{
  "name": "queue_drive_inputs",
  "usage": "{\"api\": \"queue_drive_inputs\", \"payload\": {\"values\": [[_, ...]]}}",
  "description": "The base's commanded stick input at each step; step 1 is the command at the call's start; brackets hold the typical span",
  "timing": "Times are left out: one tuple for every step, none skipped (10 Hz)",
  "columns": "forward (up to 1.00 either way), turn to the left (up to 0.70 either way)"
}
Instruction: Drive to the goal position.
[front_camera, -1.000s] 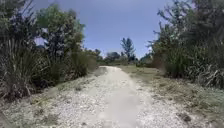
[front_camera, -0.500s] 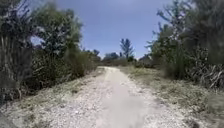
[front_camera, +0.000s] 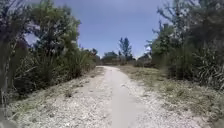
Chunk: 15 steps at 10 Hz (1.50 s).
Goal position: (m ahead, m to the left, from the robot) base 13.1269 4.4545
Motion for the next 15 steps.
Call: {"api": "queue_drive_inputs", "payload": {"values": [[0.50, 0.00], [0.50, -0.11], [0.50, -0.35], [0.50, -0.50], [0.50, -0.34], [0.50, -0.03], [0.50, 0.00], [0.50, 0.00], [0.50, 0.00], [0.50, 0.00], [0.50, 0.00], [0.50, 0.00], [0.50, 0.00], [0.50, 0.00], [0.50, 0.00]]}}
